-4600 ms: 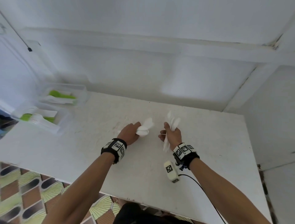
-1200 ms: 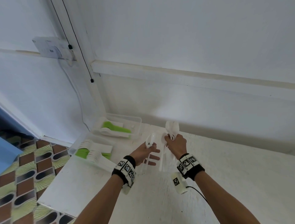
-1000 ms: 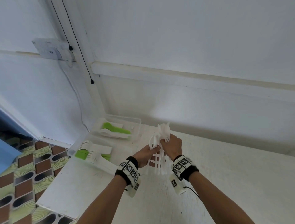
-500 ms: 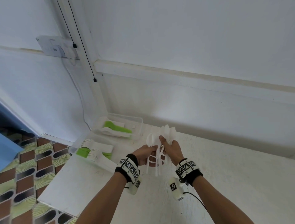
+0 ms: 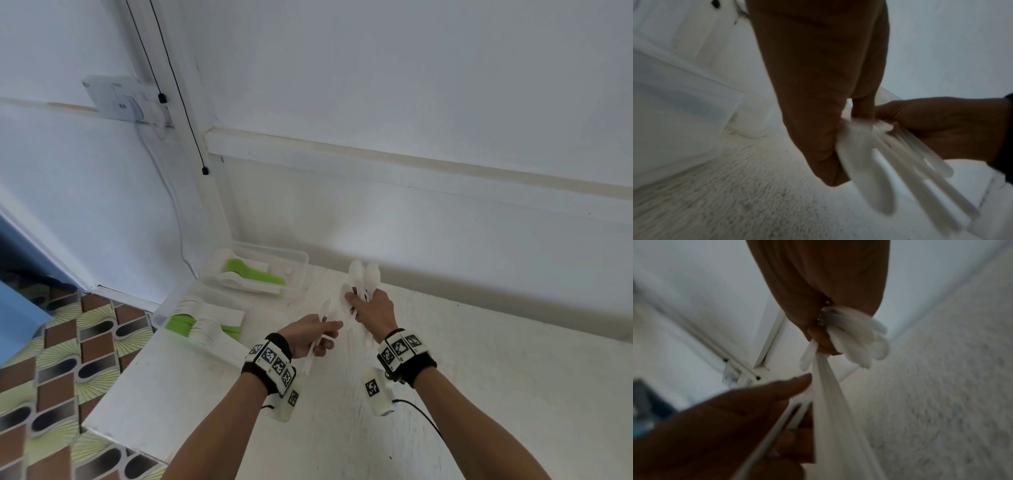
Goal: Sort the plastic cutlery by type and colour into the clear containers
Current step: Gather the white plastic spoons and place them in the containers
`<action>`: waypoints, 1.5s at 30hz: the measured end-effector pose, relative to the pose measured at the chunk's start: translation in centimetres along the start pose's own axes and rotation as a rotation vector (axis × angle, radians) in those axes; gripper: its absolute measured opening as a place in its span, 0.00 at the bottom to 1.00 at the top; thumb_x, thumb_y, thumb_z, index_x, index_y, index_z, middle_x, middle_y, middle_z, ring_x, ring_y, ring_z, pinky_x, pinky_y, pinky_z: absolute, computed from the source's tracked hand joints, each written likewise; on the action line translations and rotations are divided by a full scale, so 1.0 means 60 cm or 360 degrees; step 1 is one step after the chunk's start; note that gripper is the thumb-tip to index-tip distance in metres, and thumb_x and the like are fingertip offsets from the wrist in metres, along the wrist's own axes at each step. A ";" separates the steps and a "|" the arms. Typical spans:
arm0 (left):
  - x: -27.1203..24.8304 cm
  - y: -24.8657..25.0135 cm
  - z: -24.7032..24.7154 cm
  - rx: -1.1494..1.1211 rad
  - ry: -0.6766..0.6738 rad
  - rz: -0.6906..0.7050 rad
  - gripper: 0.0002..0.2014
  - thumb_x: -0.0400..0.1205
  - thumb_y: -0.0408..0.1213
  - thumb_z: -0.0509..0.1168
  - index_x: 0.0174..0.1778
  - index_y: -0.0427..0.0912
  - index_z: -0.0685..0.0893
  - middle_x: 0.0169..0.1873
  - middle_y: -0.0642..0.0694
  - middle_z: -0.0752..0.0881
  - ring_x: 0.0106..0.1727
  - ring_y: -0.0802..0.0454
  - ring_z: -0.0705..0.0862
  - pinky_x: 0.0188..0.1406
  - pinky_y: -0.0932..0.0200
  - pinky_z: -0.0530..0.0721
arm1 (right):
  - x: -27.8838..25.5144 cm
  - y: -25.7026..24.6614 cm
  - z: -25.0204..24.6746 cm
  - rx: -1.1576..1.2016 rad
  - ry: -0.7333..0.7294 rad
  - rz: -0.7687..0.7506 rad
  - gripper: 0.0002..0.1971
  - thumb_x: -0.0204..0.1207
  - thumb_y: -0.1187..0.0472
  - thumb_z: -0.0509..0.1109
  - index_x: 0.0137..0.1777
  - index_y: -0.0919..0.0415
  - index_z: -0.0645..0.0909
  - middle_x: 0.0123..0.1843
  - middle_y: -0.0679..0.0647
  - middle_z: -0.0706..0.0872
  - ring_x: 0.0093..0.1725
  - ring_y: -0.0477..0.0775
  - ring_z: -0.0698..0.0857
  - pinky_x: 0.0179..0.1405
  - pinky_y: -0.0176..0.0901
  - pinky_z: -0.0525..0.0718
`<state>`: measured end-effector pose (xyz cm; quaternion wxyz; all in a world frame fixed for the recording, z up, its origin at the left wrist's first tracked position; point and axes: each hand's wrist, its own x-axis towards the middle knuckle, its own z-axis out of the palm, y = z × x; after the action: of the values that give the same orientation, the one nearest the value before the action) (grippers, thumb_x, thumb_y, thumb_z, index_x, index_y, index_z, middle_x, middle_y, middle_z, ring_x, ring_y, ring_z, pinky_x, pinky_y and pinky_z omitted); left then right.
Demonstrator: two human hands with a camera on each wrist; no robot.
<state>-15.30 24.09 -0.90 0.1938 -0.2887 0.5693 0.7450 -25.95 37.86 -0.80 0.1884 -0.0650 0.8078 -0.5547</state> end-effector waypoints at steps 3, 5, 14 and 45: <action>-0.003 0.001 0.004 -0.0040 -0.0063 0.0011 0.06 0.89 0.39 0.63 0.52 0.39 0.77 0.39 0.46 0.79 0.30 0.53 0.76 0.26 0.61 0.71 | -0.002 -0.001 0.002 -0.0259 0.0061 -0.0145 0.09 0.79 0.55 0.74 0.45 0.62 0.85 0.38 0.54 0.89 0.38 0.52 0.88 0.34 0.36 0.83; -0.003 0.001 0.007 -0.0026 0.0006 0.0066 0.11 0.91 0.40 0.57 0.55 0.37 0.81 0.38 0.47 0.80 0.31 0.53 0.76 0.30 0.59 0.73 | -0.006 0.000 0.003 -0.0302 0.0087 -0.0154 0.08 0.79 0.57 0.73 0.42 0.60 0.84 0.36 0.53 0.89 0.37 0.54 0.88 0.35 0.37 0.83; 0.009 -0.002 0.032 -0.0077 0.0352 0.0302 0.10 0.89 0.42 0.63 0.50 0.37 0.80 0.50 0.40 0.82 0.40 0.49 0.82 0.37 0.54 0.85 | -0.012 -0.001 0.009 -0.0264 0.0116 -0.0162 0.07 0.76 0.59 0.75 0.37 0.57 0.82 0.33 0.52 0.88 0.34 0.55 0.88 0.36 0.46 0.89; -0.021 0.015 -0.002 0.0101 -0.0229 0.0062 0.22 0.93 0.44 0.51 0.73 0.32 0.79 0.64 0.37 0.88 0.65 0.40 0.88 0.58 0.44 0.87 | -0.016 0.001 -0.009 -0.0216 -0.0006 -0.0055 0.06 0.75 0.59 0.77 0.41 0.59 0.84 0.37 0.56 0.90 0.32 0.51 0.87 0.30 0.39 0.86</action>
<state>-14.88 23.79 0.56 0.2288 -0.2169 0.5828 0.7490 -25.26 38.66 -0.49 0.1756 -0.0927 0.8419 -0.5017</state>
